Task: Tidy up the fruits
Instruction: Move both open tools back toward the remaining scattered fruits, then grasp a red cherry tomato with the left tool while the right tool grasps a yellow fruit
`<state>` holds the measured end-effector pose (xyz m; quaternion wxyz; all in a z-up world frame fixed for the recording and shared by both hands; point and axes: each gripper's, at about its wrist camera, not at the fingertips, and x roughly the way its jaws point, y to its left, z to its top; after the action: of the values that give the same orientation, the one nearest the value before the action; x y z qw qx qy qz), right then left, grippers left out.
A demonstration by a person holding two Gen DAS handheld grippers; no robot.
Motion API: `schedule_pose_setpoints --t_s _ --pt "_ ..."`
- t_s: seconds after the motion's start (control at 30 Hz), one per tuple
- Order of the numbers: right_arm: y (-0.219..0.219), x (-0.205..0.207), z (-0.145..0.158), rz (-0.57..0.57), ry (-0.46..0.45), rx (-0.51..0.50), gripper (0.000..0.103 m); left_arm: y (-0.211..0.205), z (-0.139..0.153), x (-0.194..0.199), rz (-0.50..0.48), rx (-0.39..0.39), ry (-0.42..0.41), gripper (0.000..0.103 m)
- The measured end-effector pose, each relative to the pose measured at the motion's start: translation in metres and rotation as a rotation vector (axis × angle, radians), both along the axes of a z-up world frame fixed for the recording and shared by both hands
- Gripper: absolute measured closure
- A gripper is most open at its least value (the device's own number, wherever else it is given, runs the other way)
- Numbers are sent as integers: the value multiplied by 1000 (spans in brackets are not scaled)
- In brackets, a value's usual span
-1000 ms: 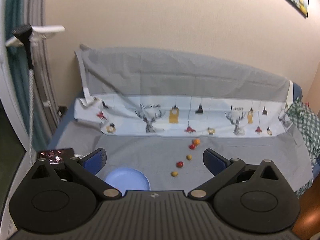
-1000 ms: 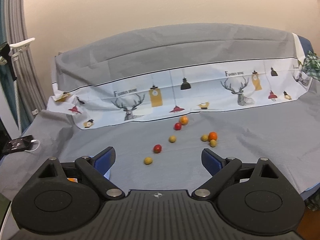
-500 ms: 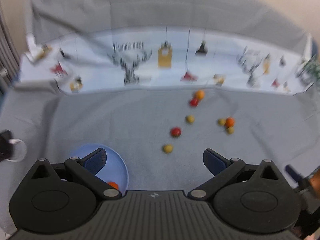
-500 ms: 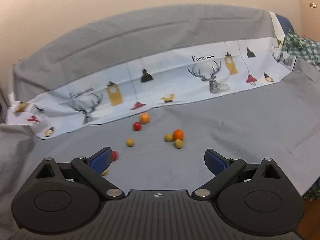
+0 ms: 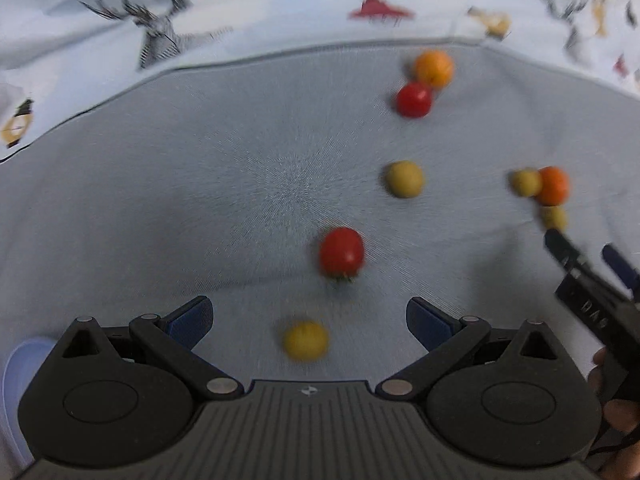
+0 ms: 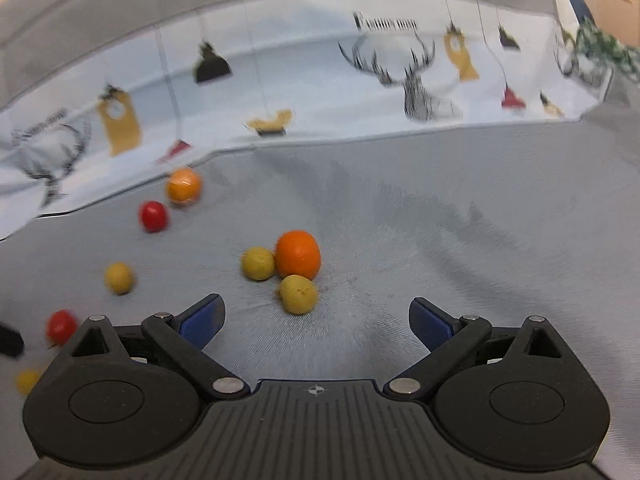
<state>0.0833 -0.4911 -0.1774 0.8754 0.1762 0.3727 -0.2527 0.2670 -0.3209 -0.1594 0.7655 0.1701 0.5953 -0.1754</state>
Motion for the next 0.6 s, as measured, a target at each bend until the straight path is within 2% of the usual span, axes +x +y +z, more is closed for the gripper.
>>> schedule_pose_setpoints --t_s 0.1,0.13,0.17,0.2,0.27,0.3,0.33,0.47,0.6 --pt "-4 20 -26 -14 38 6 5 -8 -23 19 18 22 39 0" --pt "-3 22 -32 -14 44 -7 2 -9 -30 24 23 19 61 2" --pt "2 23 -35 -5 33 -55 1 -9 -33 27 28 7 73 8" --pt "6 24 -38 8 31 -85 4 -8 -34 28 25 -13 70 31" --pt "8 22 -35 24 1 -106 32 -9 -25 27 -10 -37 41 77" --pt "9 22 -32 35 -1 -128 68 -10 -22 28 -19 -37 47 74" --pt "9 22 -31 42 1 -134 78 -7 -17 29 -2 -52 49 74" --pt "8 14 -23 16 2 -124 78 10 10 25 40 -108 26 74" --pt "11 -14 18 -21 -64 -101 78 40 58 -2 57 -156 -13 74"
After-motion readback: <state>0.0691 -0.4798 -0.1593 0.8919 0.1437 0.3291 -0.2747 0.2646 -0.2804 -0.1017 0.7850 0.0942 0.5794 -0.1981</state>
